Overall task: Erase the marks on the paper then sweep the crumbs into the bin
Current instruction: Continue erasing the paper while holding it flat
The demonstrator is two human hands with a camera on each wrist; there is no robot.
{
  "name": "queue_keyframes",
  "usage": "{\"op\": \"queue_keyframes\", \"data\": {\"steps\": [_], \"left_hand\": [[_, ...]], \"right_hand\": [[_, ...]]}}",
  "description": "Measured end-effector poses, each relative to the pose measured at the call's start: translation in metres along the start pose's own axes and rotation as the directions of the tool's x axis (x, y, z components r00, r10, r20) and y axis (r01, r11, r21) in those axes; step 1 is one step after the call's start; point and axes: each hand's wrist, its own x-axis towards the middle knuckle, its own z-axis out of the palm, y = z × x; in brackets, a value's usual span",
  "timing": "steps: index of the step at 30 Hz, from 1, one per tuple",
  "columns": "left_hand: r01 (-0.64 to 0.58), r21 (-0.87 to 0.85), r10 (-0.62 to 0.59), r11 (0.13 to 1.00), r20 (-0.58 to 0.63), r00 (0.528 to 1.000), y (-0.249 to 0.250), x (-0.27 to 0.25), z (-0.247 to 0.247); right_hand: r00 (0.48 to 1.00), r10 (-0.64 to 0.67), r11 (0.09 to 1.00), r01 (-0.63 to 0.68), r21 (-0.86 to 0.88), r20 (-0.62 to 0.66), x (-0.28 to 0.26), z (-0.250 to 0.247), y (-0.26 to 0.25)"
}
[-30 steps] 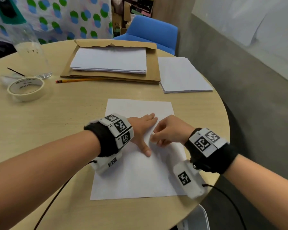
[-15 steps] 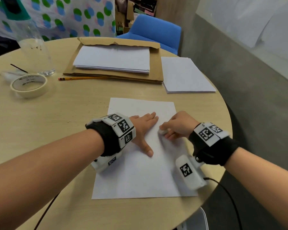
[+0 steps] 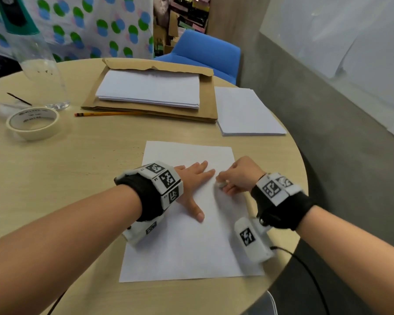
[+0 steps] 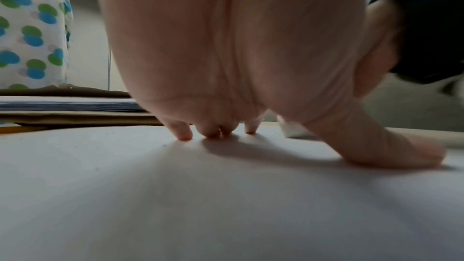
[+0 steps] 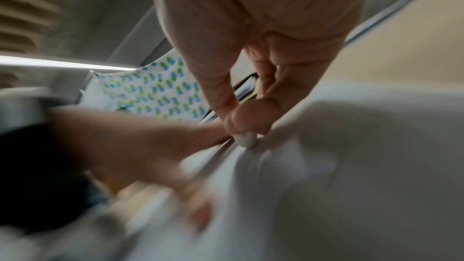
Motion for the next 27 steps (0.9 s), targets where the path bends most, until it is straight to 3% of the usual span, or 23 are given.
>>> {"op": "queue_keyframes", "data": {"steps": [3,4,8,10,15,21,23,26,27], "left_hand": [[0.000,-0.002,0.000,1.000,-0.010,1.000,0.000,0.002,0.002],[0.000,-0.005,0.000,1.000,-0.011,1.000,0.000,0.002,0.002],[0.002,-0.020,-0.002,1.000,0.006,1.000,-0.001,0.002,0.000],[0.002,-0.013,-0.002,1.000,0.009,1.000,0.000,0.002,0.000],[0.009,-0.007,-0.009,1.000,-0.003,1.000,0.001,0.003,0.001],[0.005,-0.012,-0.006,1.000,-0.006,1.000,0.002,0.002,0.001],[0.007,-0.011,-0.007,1.000,-0.008,1.000,0.003,0.002,0.001],[0.019,-0.017,-0.019,1.000,0.000,1.000,0.004,0.003,0.001],[0.025,-0.019,-0.025,1.000,-0.001,1.000,0.004,0.004,0.001]], "right_hand": [[0.978,-0.012,0.998,0.023,-0.051,0.207,-0.019,0.019,0.006],[0.975,-0.011,0.999,0.022,-0.050,0.223,-0.018,0.017,0.007],[0.999,0.037,0.998,-0.036,0.047,-0.027,0.007,-0.012,-0.001],[0.999,0.026,0.999,-0.024,0.033,-0.048,0.009,-0.012,-0.001],[0.967,0.013,0.995,0.013,-0.099,0.255,-0.013,0.010,0.007],[0.999,0.049,0.993,-0.050,0.111,0.011,0.006,-0.018,0.003],[0.997,0.009,0.995,-0.017,0.096,0.078,-0.003,-0.008,0.009],[0.959,0.002,1.000,-0.009,0.024,0.285,-0.023,0.005,0.015],[0.959,0.002,1.000,-0.004,0.006,0.284,-0.021,0.002,0.014]]}}
